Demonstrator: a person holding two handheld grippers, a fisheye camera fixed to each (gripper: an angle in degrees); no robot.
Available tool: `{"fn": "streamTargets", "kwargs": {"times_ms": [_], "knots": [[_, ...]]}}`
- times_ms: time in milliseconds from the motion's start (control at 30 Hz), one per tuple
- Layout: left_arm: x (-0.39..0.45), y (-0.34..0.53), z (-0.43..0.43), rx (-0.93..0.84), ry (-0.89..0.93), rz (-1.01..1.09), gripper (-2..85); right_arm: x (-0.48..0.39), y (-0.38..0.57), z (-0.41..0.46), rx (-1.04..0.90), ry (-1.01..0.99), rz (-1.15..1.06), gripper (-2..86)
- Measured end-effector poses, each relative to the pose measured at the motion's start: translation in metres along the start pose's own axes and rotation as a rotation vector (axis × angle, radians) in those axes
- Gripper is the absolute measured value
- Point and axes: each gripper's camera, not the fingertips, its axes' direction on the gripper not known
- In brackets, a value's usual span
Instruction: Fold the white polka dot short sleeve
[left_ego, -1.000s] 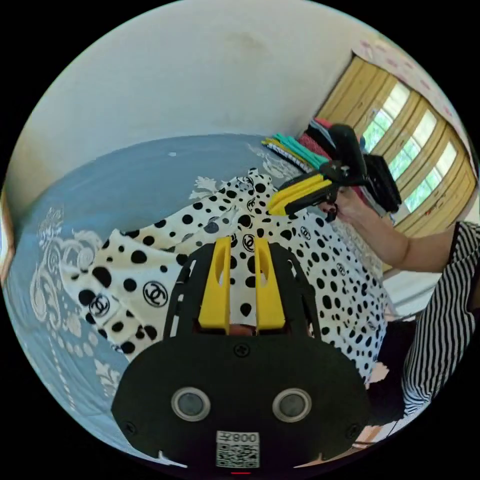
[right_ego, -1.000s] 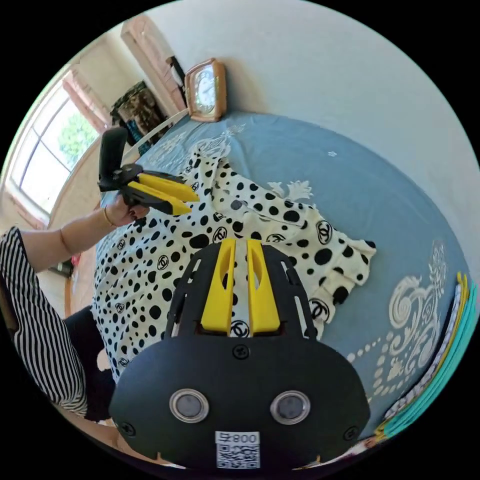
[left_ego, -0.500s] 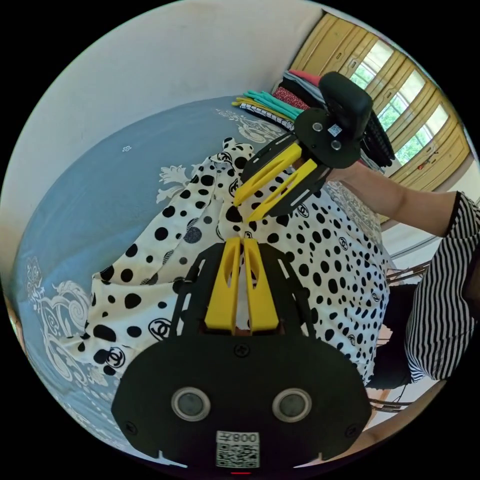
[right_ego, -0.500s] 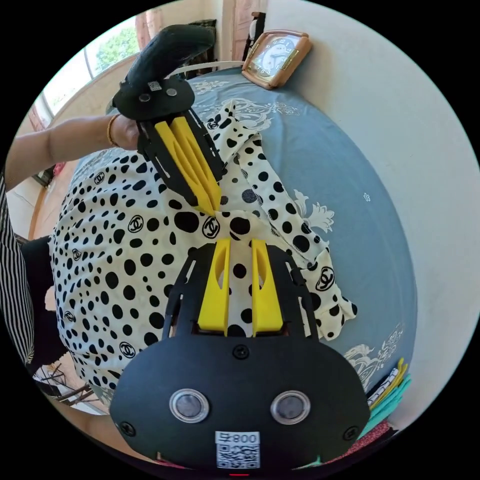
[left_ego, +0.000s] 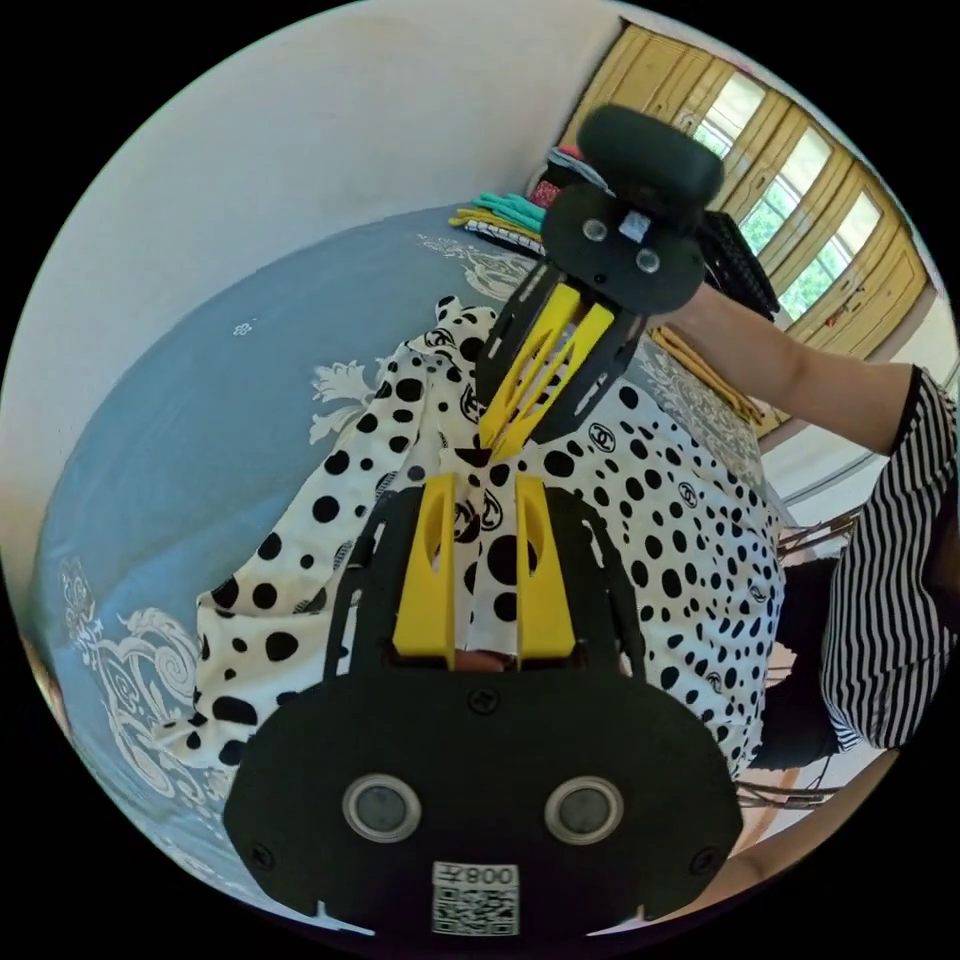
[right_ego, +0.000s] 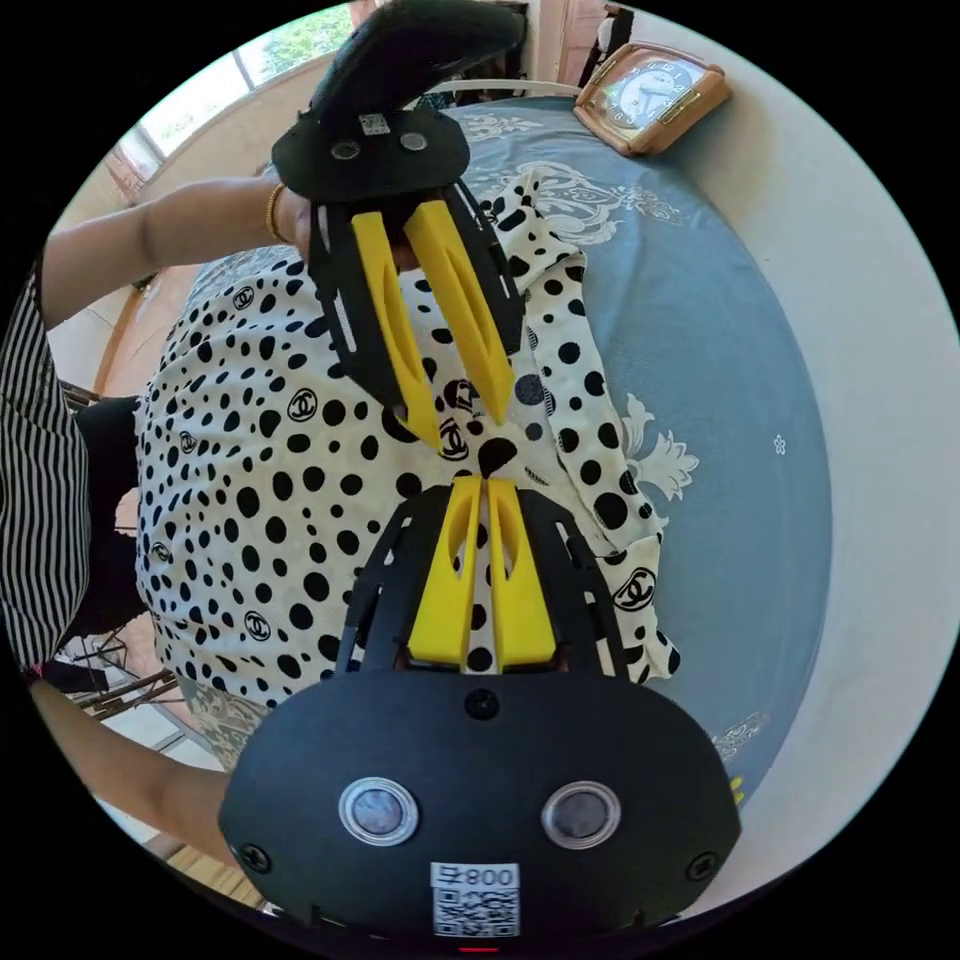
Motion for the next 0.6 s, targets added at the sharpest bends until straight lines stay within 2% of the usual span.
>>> {"fn": "streamTargets", "kwargs": {"times_ms": [133, 200, 267, 367, 467, 600], "knots": [[-0.003, -0.015, 0.026, -0.091, -0.037, 0.036, 3.3, 0.017, -0.013, -0.008, 0.000, -0.121, 0.020, 2.1], [-0.015, -0.017, 0.031, -0.087, 0.044, 0.012, 2.3, 0.027, -0.019, -0.011, -0.003, -0.115, 0.046, 3.4], [-0.043, -0.014, 0.036, -0.036, 0.230, -0.073, 1.6, 0.032, -0.020, -0.015, 0.011, -0.075, 0.062, 5.5], [-0.074, -0.006, 0.042, 0.047, 0.394, -0.154, 1.3, 0.034, -0.019, -0.022, 0.036, -0.005, 0.057, 7.2], [-0.090, -0.002, 0.053, 0.063, 0.496, -0.180, 1.3, 0.033, -0.027, -0.022, 0.021, 0.050, 0.026, 7.7], [-0.103, 0.002, 0.066, 0.081, 0.533, -0.218, 1.8, 0.030, -0.048, -0.010, -0.088, 0.048, -0.064, 6.0]]}}
